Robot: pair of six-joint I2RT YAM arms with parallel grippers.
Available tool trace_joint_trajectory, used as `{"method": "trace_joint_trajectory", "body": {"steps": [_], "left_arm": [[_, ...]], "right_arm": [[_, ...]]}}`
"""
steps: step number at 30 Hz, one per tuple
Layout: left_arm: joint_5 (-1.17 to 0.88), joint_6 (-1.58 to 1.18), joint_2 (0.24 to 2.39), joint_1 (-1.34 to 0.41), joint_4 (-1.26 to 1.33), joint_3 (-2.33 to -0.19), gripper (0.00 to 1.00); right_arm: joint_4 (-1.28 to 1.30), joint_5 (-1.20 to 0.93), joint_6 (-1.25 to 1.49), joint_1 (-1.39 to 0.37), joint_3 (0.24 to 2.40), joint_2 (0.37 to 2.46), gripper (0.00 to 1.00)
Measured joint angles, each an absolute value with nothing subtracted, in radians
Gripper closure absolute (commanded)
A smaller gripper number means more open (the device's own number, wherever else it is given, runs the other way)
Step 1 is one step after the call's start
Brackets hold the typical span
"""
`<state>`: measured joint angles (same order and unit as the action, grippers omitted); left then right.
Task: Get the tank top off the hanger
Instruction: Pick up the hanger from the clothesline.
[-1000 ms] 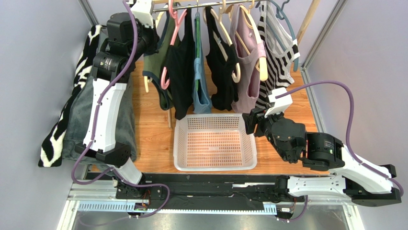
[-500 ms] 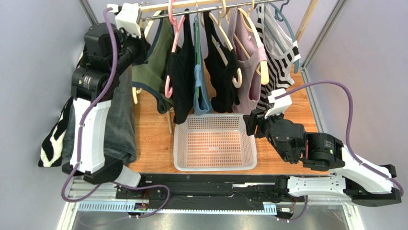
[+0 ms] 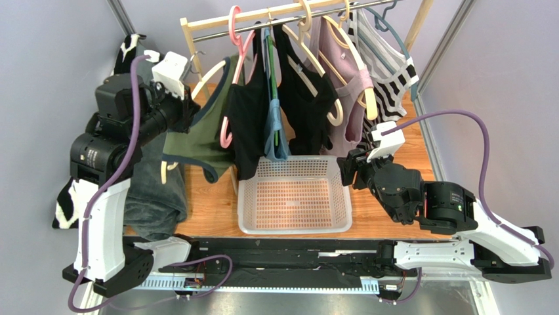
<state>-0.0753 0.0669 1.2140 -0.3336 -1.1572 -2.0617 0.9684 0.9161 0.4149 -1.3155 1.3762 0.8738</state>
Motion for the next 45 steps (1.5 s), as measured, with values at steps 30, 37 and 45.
{"method": "trace_joint_trajectory", "body": {"steps": [30,37,45], "left_arm": [[-0.035,0.220,1.733,-0.167,-0.826,-2.119,1.00],[-0.072,0.234,1.834,-0.164,-0.839,-2.239,1.00],[-0.091,0.234,1.755,-0.164,-0.915,-2.327,1.00]], "right_arm": [[1.007,1.029,0.440,-1.288,1.354,0.834,0.47],[0.965,1.018,0.419,-1.229,1.347,0.865,0.47],[0.952,0.993,0.421,-1.219,1.347,0.871,0.46]]}}
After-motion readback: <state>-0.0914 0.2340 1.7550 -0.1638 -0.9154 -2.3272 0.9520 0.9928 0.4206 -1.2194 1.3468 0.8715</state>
